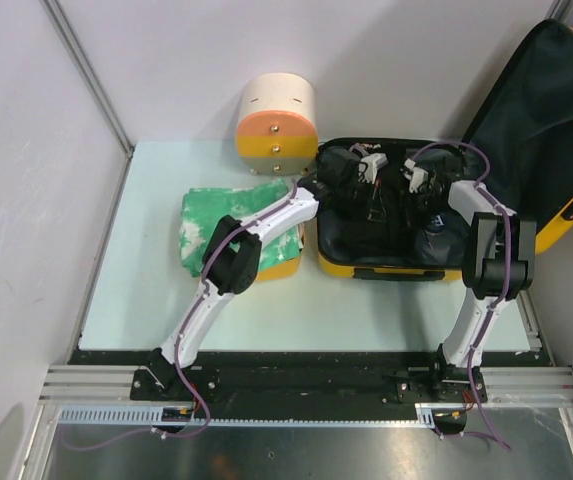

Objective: Open, take out, and arrange the luggage

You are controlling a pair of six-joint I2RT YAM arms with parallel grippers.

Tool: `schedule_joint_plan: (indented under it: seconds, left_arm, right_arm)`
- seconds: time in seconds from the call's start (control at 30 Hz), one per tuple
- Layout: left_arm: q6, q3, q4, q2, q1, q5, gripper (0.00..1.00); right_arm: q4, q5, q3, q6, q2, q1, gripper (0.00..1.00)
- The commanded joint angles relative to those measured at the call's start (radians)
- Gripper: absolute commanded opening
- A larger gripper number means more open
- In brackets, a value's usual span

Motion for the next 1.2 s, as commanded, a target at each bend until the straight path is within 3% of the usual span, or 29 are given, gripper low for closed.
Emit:
schedule_joint_plan:
  seconds: [0.0, 0.27, 0.33, 0.4, 0.57, 0.7, 0.9, 1.0, 1.17]
  left_arm:
    - [0.008, -0.017, 0.082, -0.144, 0.008, 0.018, 0.00]
    - [0.194, -0.211, 0.016, -0.449, 0.033, 0.032, 0.00]
    - [0.237, -0.272, -0.023, -0.501, 0.049, 0.044, 0.00]
    - [0.249, -0.321, -0.064, -0.577, 0.069, 0.073, 0.00]
    - [0.225, -0.442, -0.135, -0.742, 0.186, 0.133, 0.00]
    - [0.198, -0.669, -0.154, -0.949, 0.305, 0.158, 0.00]
    - [0.238, -0.944, -0.178, -1.115, 0.514, 0.143, 0.00]
    - [0.324, -1.068, -0.211, -1.161, 0.601, 0.121, 0.00]
    - [0.457, -1.139, -0.265, -1.175, 0.691, 0.064, 0.00]
  right_arm:
    - [0.055, -0.114, -0.001, 0.028, -0.098, 0.015, 0.00]
    - [0.126, -0.317, -0.001, 0.098, -0.235, -0.005, 0.00]
    - [0.150, -0.359, -0.001, 0.122, -0.271, 0.015, 0.06]
    - [0.185, -0.404, -0.001, 0.156, -0.296, 0.053, 0.14]
    - [0.256, -0.408, -0.001, 0.227, -0.367, 0.168, 0.17]
    - [0.288, -0.359, 0.001, 0.235, -0.387, 0.289, 0.20]
    - [0.314, -0.312, 0.056, 0.262, -0.321, 0.405, 0.54]
    - [0.334, -0.287, 0.102, 0.300, -0.281, 0.431, 0.58]
    - [0.436, -0.229, 0.165, 0.371, -0.233, 0.500, 0.61]
